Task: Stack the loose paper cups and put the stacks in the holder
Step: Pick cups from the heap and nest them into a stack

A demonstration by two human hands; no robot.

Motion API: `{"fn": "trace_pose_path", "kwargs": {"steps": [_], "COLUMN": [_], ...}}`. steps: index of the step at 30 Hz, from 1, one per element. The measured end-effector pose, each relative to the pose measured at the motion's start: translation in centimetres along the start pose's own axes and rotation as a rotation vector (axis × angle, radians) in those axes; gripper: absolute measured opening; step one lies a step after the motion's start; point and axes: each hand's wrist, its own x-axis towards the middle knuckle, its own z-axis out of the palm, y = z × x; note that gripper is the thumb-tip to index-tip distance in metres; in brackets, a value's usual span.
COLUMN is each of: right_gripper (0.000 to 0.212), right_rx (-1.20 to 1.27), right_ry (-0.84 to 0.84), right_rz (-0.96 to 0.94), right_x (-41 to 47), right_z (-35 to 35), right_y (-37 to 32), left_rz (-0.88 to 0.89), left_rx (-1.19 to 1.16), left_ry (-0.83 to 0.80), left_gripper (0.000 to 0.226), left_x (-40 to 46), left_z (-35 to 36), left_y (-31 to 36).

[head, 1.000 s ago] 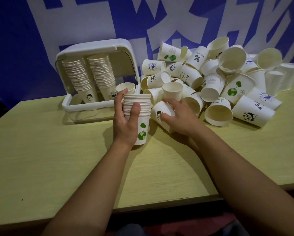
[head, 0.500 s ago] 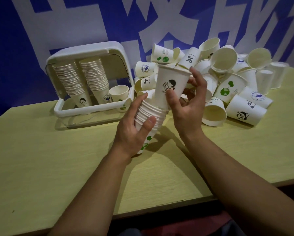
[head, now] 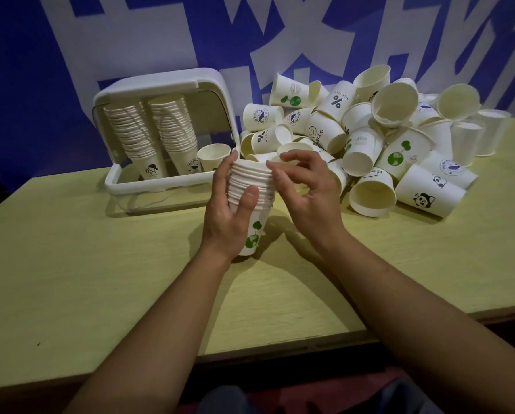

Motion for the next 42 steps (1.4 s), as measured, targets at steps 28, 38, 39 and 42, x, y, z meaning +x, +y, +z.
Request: {"fn": "trace_pose_path", "kwargs": {"steps": [28,38,39,42], "right_gripper": [0.052,0.051,0.050,0.052], "right_rx": [-0.697,-0.674,-0.670,-0.566], "right_ry": [0.008,-0.158,-0.135,0.053], "right_rz": [0.170,0.261,0.273,0.245], "right_x": [-1.1,-1.7,-1.8,-1.8], "right_z": [-20.9,-20.7,-20.6,-20.8], "right_y": [8.7,8.2,8.0,7.2], "left_rz": [0.017,0.035,0.031,0.021], "left_rx": [-0.398,-0.304,-0.307,-0.314], "left_ry": [-0.280,-0.389,-0.396,-0.412], "left_gripper": [0.068,0.063,0.062,0.064], "left_x": [-0.7,-0.6,-0.6,-0.6], "left_z": [17.2,16.0,15.9,15.8], "left_y": [5.0,5.2,5.2,5.3]}}
